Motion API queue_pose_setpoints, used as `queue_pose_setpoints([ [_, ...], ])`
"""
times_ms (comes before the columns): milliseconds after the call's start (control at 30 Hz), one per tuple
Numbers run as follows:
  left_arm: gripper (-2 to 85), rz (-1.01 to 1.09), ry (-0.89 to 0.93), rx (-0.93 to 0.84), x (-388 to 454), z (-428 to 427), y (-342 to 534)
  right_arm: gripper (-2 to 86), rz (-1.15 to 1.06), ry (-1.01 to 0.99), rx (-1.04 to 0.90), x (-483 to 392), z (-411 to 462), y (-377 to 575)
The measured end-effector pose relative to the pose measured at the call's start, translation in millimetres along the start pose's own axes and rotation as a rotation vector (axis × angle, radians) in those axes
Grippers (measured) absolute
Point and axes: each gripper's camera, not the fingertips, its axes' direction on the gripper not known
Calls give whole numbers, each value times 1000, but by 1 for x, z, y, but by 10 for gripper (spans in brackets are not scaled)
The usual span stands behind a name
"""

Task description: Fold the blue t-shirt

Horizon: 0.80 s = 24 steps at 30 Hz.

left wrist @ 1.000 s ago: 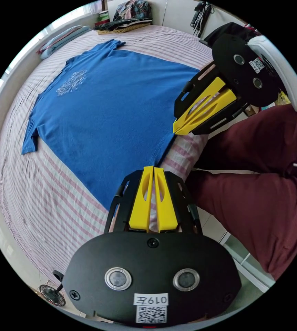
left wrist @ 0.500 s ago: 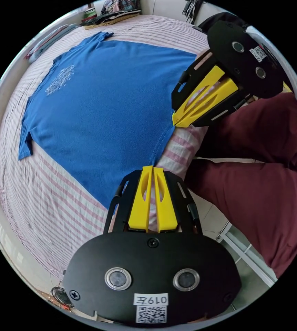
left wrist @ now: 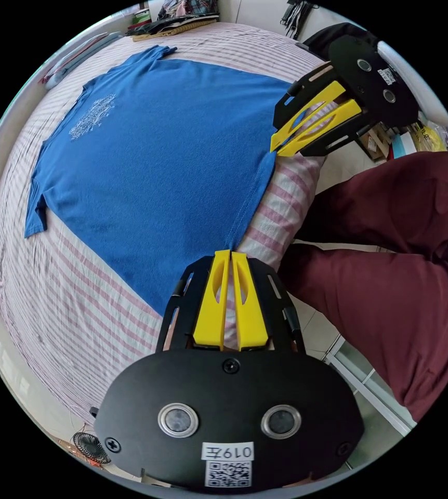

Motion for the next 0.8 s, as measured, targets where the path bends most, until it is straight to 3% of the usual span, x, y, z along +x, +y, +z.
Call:
queue_pose_setpoints([
  [267,6,38,-2,-34,-5,8,-1,-3,-63,33,-34,-4,3,0],
  [567,5,-39,124,-152,-35,32,-12,-3,-51,-140,-79,29,2,-2],
  [800,5,-283,380,-122,-91,48,4,5,4,-174,-61,54,-8,8],
])
